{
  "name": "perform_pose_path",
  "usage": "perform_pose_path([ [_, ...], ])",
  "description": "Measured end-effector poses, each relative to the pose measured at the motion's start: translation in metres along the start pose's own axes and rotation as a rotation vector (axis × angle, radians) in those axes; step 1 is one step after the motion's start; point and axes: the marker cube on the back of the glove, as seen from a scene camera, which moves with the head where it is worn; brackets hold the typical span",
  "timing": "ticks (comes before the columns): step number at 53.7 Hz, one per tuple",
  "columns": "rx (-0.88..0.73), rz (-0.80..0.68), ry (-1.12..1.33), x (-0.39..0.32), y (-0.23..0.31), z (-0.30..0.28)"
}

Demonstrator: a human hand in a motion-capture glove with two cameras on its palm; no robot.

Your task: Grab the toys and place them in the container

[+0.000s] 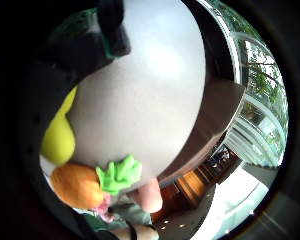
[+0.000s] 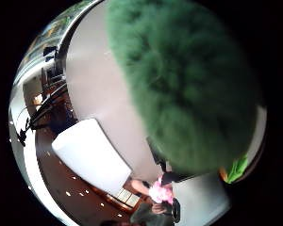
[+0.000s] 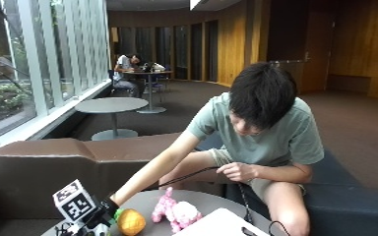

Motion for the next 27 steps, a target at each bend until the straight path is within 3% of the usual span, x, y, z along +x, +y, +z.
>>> perform_pose_path([
  [16, 0.182, -0.03, -0.039, -0.005, -0.022, -0.005],
  [27, 0.307, -0.018, 0.042, -0.005, 0.005, -0.05],
])
